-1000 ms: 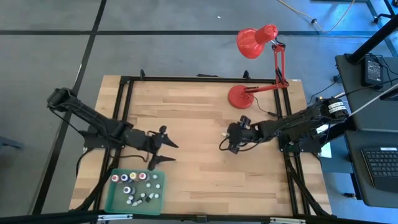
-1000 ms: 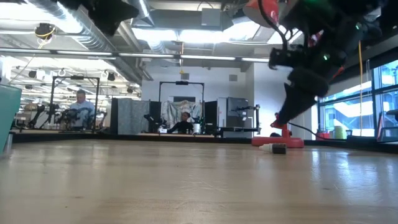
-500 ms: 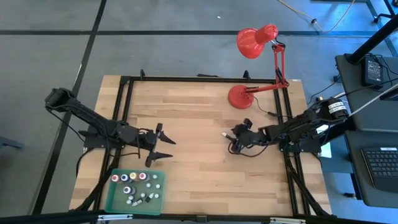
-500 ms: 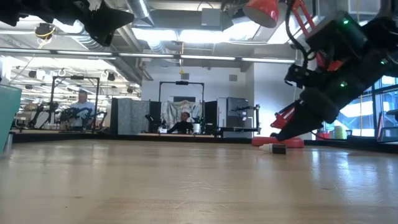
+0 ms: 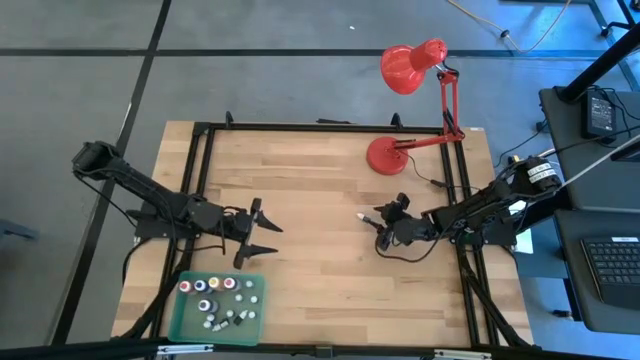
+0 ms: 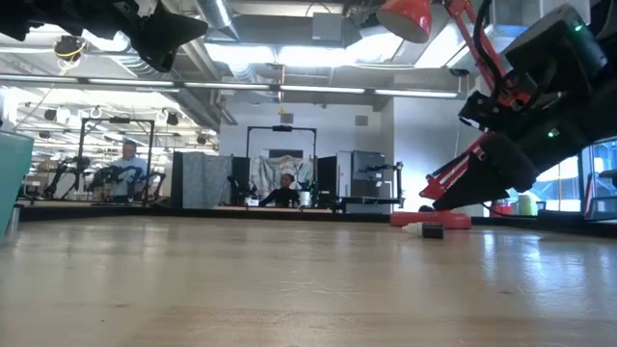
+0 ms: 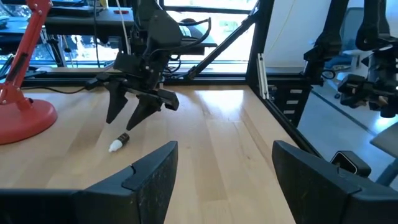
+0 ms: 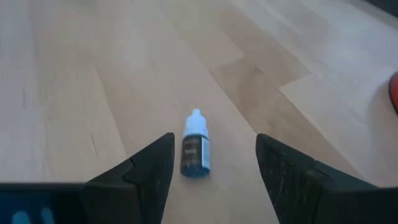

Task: Pick & Place food coloring
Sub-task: Put the brown food coloring into the blue bin

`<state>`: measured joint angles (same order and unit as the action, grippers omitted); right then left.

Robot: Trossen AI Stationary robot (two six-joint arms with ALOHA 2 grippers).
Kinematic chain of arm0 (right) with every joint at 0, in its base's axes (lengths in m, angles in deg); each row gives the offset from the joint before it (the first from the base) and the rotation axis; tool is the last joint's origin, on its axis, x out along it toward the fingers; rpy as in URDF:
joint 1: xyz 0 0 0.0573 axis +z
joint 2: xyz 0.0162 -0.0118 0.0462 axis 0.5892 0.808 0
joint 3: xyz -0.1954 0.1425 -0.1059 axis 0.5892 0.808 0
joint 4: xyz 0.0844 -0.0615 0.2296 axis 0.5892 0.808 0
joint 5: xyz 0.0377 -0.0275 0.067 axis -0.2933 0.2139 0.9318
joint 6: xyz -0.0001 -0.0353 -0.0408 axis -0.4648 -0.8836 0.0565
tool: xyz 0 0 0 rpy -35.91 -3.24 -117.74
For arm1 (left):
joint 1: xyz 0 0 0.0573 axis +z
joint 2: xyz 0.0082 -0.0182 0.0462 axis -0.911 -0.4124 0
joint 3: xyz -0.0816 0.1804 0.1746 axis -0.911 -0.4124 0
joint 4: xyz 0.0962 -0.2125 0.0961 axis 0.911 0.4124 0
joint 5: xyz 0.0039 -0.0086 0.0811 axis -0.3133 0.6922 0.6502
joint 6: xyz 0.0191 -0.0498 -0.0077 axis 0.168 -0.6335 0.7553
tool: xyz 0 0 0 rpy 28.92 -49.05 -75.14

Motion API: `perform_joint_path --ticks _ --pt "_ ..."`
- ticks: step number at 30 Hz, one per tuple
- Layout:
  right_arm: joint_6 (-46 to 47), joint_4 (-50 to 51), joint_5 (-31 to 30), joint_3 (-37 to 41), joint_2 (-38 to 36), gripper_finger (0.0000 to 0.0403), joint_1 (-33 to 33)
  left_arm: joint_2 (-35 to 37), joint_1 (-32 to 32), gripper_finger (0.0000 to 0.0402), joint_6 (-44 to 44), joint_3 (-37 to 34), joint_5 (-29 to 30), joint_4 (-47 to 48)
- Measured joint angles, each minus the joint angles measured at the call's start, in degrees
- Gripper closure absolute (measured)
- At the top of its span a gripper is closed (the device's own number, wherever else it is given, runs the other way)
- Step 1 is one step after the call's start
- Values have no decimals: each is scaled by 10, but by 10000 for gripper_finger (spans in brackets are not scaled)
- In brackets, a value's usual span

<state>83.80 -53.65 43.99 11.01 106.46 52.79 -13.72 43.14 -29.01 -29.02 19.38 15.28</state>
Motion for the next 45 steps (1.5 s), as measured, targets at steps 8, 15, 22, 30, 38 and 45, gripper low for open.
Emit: perform_joint_path --ticks 8,15,22,30,38,45 --pt "-6 -82 -15 6 66 176 4 0 0 148 -4 0 0 0" --pt "-10 -165 -44 5 148 176 23 0 0 148 -5 0 -5 1" --pt "30 -185 -67 3 199 179 25 0 0 148 -5 0 -5 1" --pt "13 -200 -62 3 208 250 24 0 0 148 0 0 -4 2" --pt "-11 -219 -61 4 210 331 24 0 0 148 0 0 -4 2" --pt "-45 -268 -63 -3 200 325 23 0 0 148 -35 0 -4 1"
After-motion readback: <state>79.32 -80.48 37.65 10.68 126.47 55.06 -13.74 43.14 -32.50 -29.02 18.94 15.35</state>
